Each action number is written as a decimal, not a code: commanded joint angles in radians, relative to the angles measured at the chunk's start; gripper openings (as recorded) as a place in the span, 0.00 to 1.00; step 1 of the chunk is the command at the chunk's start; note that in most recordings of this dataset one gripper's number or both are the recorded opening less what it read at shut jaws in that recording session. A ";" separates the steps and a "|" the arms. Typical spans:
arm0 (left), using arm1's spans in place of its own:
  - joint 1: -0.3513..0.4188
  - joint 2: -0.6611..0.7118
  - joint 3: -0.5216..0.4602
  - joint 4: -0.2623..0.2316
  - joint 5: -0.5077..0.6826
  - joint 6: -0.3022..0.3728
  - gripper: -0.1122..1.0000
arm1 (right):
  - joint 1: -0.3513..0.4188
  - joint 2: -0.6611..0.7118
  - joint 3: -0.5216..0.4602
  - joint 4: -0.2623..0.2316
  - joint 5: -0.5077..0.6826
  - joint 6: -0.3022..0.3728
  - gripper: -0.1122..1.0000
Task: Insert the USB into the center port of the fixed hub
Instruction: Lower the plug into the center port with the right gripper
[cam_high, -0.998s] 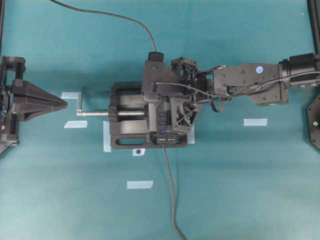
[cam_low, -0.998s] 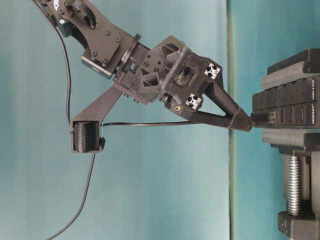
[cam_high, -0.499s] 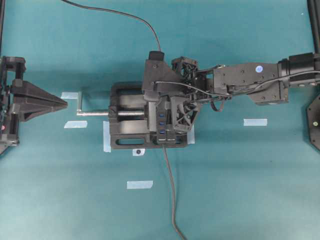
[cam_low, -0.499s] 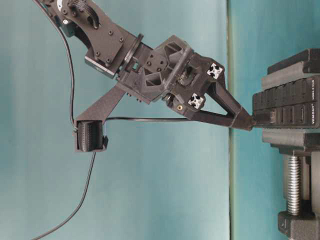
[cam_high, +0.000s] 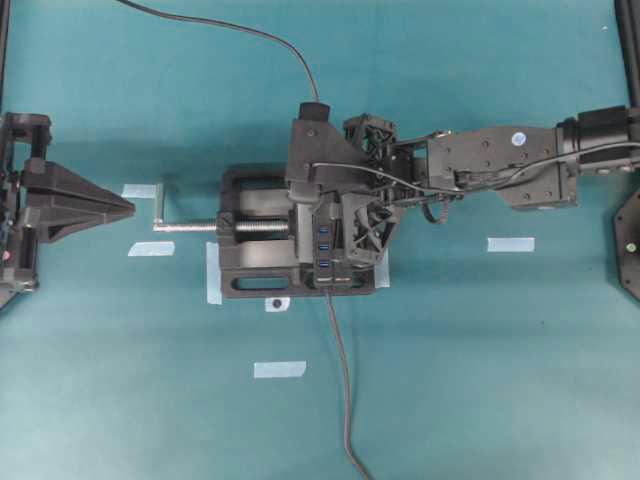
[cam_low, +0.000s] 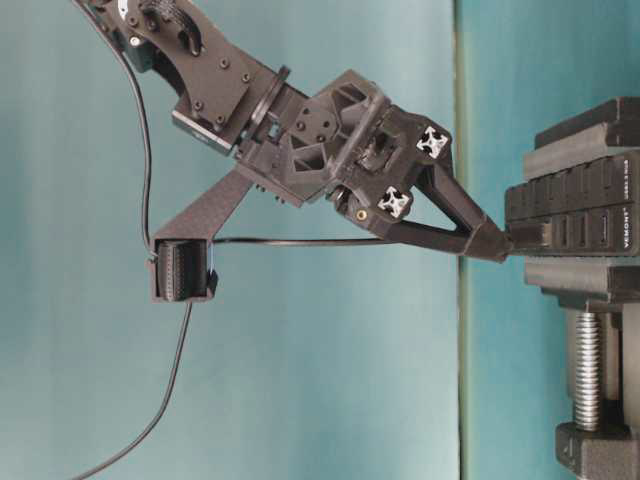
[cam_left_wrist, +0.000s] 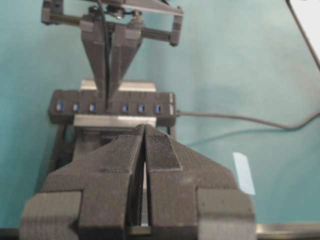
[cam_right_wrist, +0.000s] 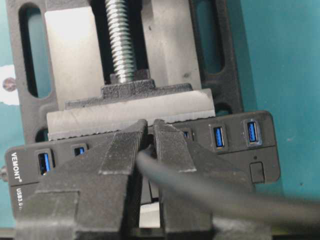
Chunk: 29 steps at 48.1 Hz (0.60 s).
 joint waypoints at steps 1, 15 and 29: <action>0.003 0.005 -0.011 0.002 -0.005 -0.003 0.10 | -0.002 0.003 -0.003 0.005 0.005 0.012 0.17; 0.005 0.005 -0.011 0.003 -0.005 -0.003 0.10 | -0.002 0.008 0.006 0.021 0.006 0.012 0.17; 0.006 0.002 -0.009 0.003 -0.005 -0.003 0.10 | -0.003 0.008 0.029 0.026 0.011 0.012 0.17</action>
